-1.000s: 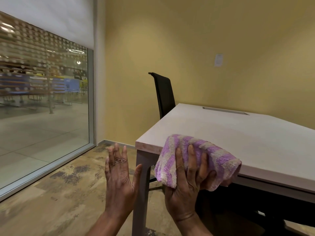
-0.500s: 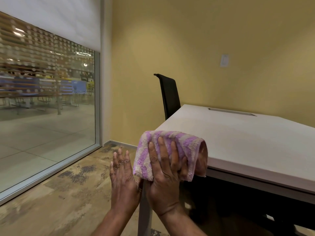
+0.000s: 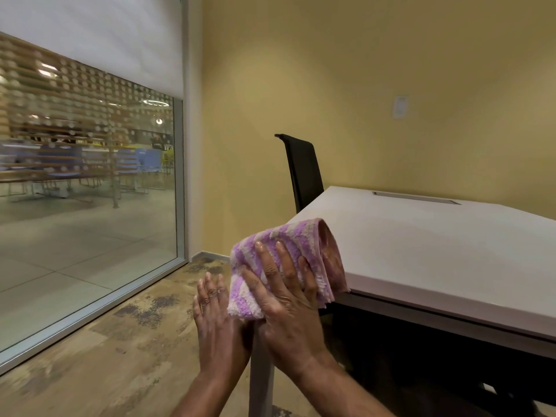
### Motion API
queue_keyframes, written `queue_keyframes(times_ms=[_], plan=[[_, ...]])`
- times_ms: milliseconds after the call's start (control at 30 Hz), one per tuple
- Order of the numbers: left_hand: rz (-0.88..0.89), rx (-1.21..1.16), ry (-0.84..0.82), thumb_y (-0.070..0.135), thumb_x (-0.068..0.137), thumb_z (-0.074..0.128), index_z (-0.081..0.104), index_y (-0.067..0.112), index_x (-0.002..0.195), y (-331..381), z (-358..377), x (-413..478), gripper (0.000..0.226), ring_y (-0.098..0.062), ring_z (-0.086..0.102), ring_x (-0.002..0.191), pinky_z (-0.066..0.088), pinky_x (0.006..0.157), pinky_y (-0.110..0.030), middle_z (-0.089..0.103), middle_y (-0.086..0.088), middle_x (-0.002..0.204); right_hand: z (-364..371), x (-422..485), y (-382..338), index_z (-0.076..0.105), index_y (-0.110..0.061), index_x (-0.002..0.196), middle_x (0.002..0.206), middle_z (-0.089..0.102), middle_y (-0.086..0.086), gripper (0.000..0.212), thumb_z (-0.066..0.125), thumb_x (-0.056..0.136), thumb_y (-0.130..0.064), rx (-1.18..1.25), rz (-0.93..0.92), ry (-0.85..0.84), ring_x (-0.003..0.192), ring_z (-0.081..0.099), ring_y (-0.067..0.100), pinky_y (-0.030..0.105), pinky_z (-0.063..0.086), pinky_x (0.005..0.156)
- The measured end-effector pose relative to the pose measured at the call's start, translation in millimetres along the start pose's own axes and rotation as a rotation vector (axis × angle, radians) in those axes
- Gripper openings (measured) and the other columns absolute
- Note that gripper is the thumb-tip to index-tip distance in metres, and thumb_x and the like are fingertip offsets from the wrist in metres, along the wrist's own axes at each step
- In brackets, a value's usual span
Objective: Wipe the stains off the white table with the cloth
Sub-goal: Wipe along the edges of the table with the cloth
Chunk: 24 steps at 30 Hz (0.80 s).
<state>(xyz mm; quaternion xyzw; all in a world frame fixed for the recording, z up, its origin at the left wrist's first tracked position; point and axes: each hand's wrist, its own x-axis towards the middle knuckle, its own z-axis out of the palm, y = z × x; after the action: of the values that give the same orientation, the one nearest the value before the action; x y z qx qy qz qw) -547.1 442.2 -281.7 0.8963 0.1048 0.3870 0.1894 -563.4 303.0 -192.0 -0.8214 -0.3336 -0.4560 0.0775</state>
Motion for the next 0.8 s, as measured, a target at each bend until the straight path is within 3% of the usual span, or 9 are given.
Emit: queue_keyframes(times_ms=[100,233,300,400,467,533,600,733,800], plan=[[-0.050,0.045,-0.027,0.051,0.087,0.022,0.004,0.005,0.161,-2.9,3.0,0.5,0.089,-0.031,-0.018,0.156,0.000,0.125,-0.051,-0.009,-0.018,0.169,-8.0,-2.0,4.5,0.041,-0.028,0.156,0.169,0.023,0.003,0.084,0.046,0.072,-0.023,0.039,-0.005,0.003,0.158,0.012,0.027,0.048,0.005,0.126],[-0.046,-0.024,-0.032,0.069,0.081,0.022,0.006,-0.001,0.159,4.4,-4.6,-0.6,0.105,-0.035,-0.010,0.156,-0.010,0.125,-0.042,-0.004,-0.019,0.168,-15.3,-10.7,20.0,0.042,-0.028,0.155,0.169,0.024,0.004,0.077,0.044,0.078,-0.022,-0.018,-0.049,-0.030,0.157,0.016,0.028,0.051,0.014,0.123],[-0.071,-0.014,-0.039,0.077,0.083,0.007,0.003,0.001,0.160,8.0,-8.0,0.6,0.107,-0.032,-0.014,0.156,-0.010,0.125,-0.044,-0.008,-0.018,0.168,-20.3,-17.4,29.9,0.044,-0.028,0.154,0.169,0.025,0.004,0.075,0.045,0.080,-0.020,-0.049,-0.057,-0.028,0.157,0.016,0.028,0.051,0.013,0.124],[-0.187,-0.055,-0.067,0.093,0.069,-0.016,-0.008,0.012,0.161,16.9,-13.7,2.5,0.123,-0.021,-0.027,0.154,-0.017,0.125,-0.039,-0.021,-0.009,0.168,-30.6,-29.0,43.7,0.050,-0.029,0.151,0.168,0.027,0.004,0.072,0.047,0.080,-0.016,-0.054,-0.035,0.014,0.157,0.018,0.027,0.051,0.012,0.125],[-0.220,-0.082,-0.063,0.096,0.066,-0.014,-0.009,0.015,0.161,23.1,-17.7,2.3,0.125,-0.018,-0.029,0.153,-0.019,0.124,-0.038,-0.023,-0.007,0.168,-36.7,-38.8,53.7,0.051,-0.030,0.150,0.168,0.027,0.004,0.071,0.060,0.080,-0.017,-0.079,-0.030,0.038,0.157,0.018,0.028,0.051,0.012,0.124],[-0.238,-0.090,-0.074,0.096,0.065,-0.015,-0.009,0.015,0.161,26.6,-21.8,1.4,0.126,-0.018,-0.029,0.153,-0.017,0.125,-0.039,-0.023,-0.006,0.168,-41.6,-49.1,65.5,0.049,-0.031,0.151,0.169,0.026,0.004,0.092,0.086,0.067,-0.022,-0.106,-0.011,0.023,0.157,0.018,0.029,0.053,0.012,0.124],[-0.253,-0.086,-0.078,0.096,0.064,-0.017,-0.009,0.016,0.161,27.8,-23.5,0.5,0.127,-0.017,-0.029,0.153,-0.017,0.125,-0.039,-0.024,-0.006,0.168,-48.5,-58.3,76.0,0.047,-0.031,0.152,0.169,0.025,0.004,0.103,0.093,0.060,-0.024,-0.122,-0.004,0.037,0.157,0.019,0.031,0.056,0.013,0.124],[-0.258,-0.105,-0.073,0.097,0.064,-0.015,-0.009,0.017,0.161,30.1,-25.0,-1.0,0.126,-0.016,-0.030,0.152,-0.018,0.124,-0.038,-0.022,-0.005,0.168,-65.3,-70.0,88.8,0.050,-0.030,0.149,0.167,0.030,0.006,0.081,0.070,0.071,-0.021,-0.110,-0.009,0.114,0.156,0.022,0.032,0.056,0.010,0.124],[-0.259,-0.106,-0.071,0.097,0.065,-0.014,-0.008,0.018,0.161,30.9,-25.4,-1.2,0.125,-0.016,-0.030,0.152,-0.020,0.123,-0.037,-0.022,-0.005,0.168,-72.8,-75.5,93.2,0.056,-0.029,0.145,0.164,0.036,0.008,0.071,0.064,0.075,-0.019,-0.102,0.008,0.129,0.154,0.026,0.033,0.060,0.015,0.121]])
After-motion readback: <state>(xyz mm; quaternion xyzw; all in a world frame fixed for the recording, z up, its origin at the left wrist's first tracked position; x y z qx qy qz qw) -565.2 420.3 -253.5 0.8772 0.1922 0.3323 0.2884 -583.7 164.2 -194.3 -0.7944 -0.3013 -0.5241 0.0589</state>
